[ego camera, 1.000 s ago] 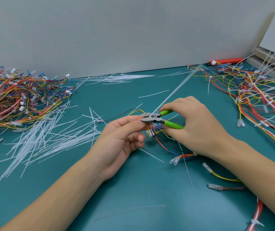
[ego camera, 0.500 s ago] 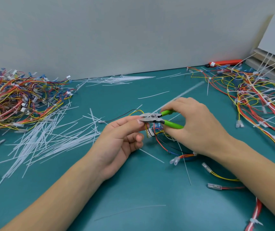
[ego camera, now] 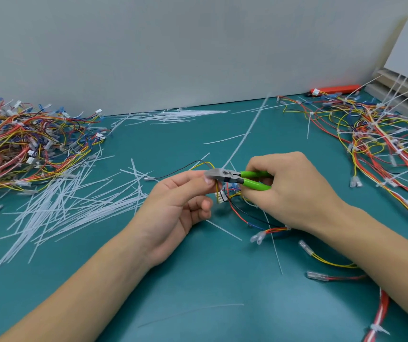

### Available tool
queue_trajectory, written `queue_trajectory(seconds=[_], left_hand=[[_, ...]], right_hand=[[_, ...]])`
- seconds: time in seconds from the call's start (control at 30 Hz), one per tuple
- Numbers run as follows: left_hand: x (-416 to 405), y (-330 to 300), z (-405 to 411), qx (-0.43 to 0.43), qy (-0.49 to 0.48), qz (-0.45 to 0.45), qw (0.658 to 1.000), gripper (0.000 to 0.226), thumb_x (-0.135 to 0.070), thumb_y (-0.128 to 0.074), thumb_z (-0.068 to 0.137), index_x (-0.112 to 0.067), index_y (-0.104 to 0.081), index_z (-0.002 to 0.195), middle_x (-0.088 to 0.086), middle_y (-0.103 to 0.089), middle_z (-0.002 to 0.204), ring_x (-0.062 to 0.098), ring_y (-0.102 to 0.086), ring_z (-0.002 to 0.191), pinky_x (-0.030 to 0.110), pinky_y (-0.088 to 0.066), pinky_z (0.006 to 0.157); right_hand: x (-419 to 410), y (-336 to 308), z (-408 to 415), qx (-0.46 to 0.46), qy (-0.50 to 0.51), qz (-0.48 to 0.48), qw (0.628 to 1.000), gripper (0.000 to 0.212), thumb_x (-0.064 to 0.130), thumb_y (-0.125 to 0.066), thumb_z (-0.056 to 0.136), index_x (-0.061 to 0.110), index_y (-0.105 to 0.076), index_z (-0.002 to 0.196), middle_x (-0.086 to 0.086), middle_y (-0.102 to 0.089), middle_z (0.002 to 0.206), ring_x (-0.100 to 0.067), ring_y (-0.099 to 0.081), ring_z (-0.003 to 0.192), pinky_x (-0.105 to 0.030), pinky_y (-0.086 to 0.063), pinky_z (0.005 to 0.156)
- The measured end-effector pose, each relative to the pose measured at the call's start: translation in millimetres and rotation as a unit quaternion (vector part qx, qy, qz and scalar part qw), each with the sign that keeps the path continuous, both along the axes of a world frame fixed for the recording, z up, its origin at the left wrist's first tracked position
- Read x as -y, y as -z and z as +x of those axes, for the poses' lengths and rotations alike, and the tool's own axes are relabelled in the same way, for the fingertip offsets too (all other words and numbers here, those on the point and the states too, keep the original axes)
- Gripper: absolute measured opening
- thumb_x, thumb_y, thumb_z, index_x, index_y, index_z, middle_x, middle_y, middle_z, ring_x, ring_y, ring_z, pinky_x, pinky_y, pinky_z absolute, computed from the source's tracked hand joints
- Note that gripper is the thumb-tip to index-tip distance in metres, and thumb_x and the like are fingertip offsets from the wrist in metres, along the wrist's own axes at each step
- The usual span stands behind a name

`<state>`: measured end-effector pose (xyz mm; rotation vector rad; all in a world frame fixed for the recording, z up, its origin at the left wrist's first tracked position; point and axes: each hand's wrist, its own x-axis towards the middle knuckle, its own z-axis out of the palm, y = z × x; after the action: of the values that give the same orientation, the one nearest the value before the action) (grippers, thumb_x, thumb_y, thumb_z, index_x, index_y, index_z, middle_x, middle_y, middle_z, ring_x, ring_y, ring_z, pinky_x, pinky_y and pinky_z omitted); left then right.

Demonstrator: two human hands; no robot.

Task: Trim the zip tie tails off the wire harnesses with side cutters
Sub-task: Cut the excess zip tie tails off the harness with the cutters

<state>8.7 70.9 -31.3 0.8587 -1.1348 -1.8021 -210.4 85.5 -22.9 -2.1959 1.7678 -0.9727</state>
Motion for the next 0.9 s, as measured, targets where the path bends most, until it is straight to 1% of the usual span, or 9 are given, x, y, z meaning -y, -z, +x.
queue_trajectory(seconds=[0.13,0.2,0.23,0.3,0.37,0.47,0.57,0.73,0.9], left_hand=[[-0.8,-0.9,-0.4,0.003,0.005,-0.003,1.0,0.017,-0.021,-0.073,0.085,-0.015,-0.08,0.099,0.003,-0.074,0.094,0.01,-0.051,0.056,0.022,-0.05,0.058],[-1.1,-1.9,-0.4,0.0,0.004,0.0,1.0,0.015,-0.02,-0.075,0.084,-0.015,-0.08,0.097,0.003,-0.074,0.093,0.01,-0.052,0.055,0.022,-0.05,0.057],[-1.3,-2.7,-0.3,-0.003,0.0,0.007,1.0,0.016,-0.018,-0.077,0.082,-0.015,-0.08,0.097,0.004,-0.073,0.091,0.01,-0.052,0.055,0.022,-0.05,0.057],[-1.5,-4.2,-0.1,-0.011,-0.012,0.023,1.0,0.018,-0.019,-0.076,0.078,-0.014,-0.08,0.095,0.005,-0.073,0.089,0.01,-0.052,0.054,0.022,-0.05,0.056],[-0.9,-4.7,0.1,-0.016,-0.018,0.031,0.999,0.016,-0.021,-0.075,0.078,-0.016,-0.08,0.092,0.004,-0.073,0.087,0.01,-0.052,0.054,0.022,-0.05,0.055],[-0.6,-4.0,-0.3,-0.011,-0.016,0.026,0.999,0.014,-0.019,-0.077,0.081,-0.015,-0.079,0.095,0.004,-0.072,0.088,0.01,-0.052,0.054,0.022,-0.05,0.056],[-0.3,-2.4,-0.9,0.004,-0.011,0.014,1.0,0.02,-0.019,-0.077,0.082,-0.012,-0.079,0.101,0.005,-0.072,0.091,0.011,-0.052,0.055,0.022,-0.05,0.057],[-0.2,-0.8,-0.9,0.009,-0.012,0.006,1.0,0.017,-0.02,-0.075,0.082,-0.013,-0.078,0.098,0.006,-0.073,0.09,0.011,-0.051,0.055,0.021,-0.05,0.057],[0.3,-2.4,-1.3,0.007,-0.009,0.007,1.0,0.01,-0.019,-0.079,0.083,-0.016,-0.078,0.092,0.004,-0.072,0.087,0.011,-0.05,0.055,0.022,-0.049,0.057]], right_hand=[[-2.9,-0.5,1.3,-0.027,0.029,-0.021,0.999,0.027,0.045,-0.063,0.074,0.02,-0.056,0.07,0.001,-0.05,0.057,-0.021,-0.046,0.059,-0.031,-0.036,0.05],[-2.5,-0.2,2.7,-0.018,0.014,-0.032,0.999,0.02,0.043,-0.07,0.079,0.025,-0.062,0.076,0.008,-0.056,0.065,-0.015,-0.052,0.068,-0.035,-0.044,0.061],[-1.4,0.6,2.6,-0.012,-0.004,-0.026,1.0,0.015,0.042,-0.073,0.082,0.028,-0.067,0.085,0.011,-0.061,0.076,-0.013,-0.057,0.078,-0.039,-0.049,0.073],[0.0,0.1,1.7,0.005,-0.023,-0.001,1.0,0.025,0.045,-0.072,0.084,0.031,-0.072,0.105,0.015,-0.067,0.099,-0.015,-0.061,0.101,-0.048,-0.049,0.093],[1.2,0.0,-0.6,0.017,-0.022,-0.001,1.0,0.032,0.043,-0.073,0.084,0.031,-0.072,0.113,0.017,-0.068,0.108,-0.016,-0.06,0.109,-0.05,-0.047,0.099],[2.4,1.9,-3.1,0.021,-0.027,-0.013,0.999,0.031,0.035,-0.079,0.084,0.029,-0.073,0.114,0.016,-0.07,0.109,-0.017,-0.061,0.11,-0.049,-0.048,0.099],[3.4,2.6,-1.4,0.028,-0.036,-0.025,0.999,0.026,0.03,-0.08,0.085,0.026,-0.074,0.11,0.012,-0.071,0.104,-0.017,-0.063,0.104,-0.047,-0.049,0.096],[0.8,2.3,3.5,0.025,-0.039,-0.018,0.999,0.008,0.033,-0.073,0.082,0.028,-0.068,0.085,0.009,-0.062,0.077,-0.018,-0.057,0.08,-0.043,-0.05,0.077],[0.0,0.9,2.5,0.018,-0.003,0.0,1.0,0.024,0.04,-0.065,0.077,0.019,-0.057,0.071,-0.004,-0.051,0.059,-0.022,-0.043,0.059,-0.036,-0.04,0.052]])
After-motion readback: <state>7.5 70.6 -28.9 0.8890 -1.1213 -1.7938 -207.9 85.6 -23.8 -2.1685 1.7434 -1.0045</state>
